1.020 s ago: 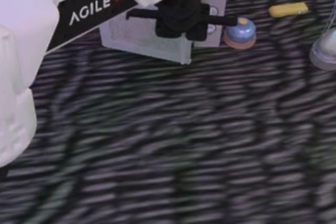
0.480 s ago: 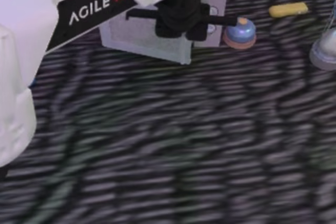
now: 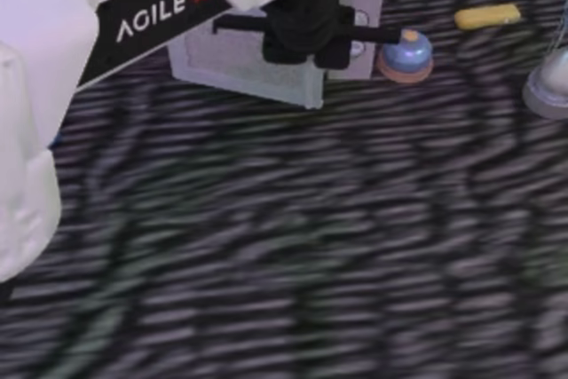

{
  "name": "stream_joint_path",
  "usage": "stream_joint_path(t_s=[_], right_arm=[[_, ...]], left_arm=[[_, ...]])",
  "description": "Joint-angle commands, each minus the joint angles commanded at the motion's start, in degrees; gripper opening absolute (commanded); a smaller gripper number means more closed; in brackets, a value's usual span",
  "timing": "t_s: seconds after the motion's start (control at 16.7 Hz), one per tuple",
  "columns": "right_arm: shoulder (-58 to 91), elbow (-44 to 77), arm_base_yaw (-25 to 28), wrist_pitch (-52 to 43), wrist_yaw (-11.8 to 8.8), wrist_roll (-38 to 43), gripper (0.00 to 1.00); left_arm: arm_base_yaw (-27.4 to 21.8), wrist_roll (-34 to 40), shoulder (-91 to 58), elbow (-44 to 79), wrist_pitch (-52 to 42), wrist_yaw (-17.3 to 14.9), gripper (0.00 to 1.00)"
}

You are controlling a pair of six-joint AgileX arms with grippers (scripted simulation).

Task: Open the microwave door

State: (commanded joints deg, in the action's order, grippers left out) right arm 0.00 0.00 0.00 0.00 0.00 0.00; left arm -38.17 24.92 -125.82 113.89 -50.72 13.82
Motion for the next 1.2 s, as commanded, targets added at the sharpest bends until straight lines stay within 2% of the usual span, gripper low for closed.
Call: stream_joint_path(t_s=[0.36, 0.66, 1.2], right_arm=[[0.0, 0.0, 0.0, 0.0, 0.0, 0.0, 1.0], [0.0, 0.0, 0.0, 0.0, 0.0, 0.0, 1.0], [0.0, 0.0, 0.0, 0.0, 0.0, 0.0, 1.0]], left_arm=[[0.04, -1.27, 1.53, -2.14, 1.36, -0.6, 0.0], [0.71, -5.66, 5.57, -8.87, 4.54, -2.86, 0.0], [0.71, -5.78, 5.66, -9.03, 4.61, -2.93, 0.0]])
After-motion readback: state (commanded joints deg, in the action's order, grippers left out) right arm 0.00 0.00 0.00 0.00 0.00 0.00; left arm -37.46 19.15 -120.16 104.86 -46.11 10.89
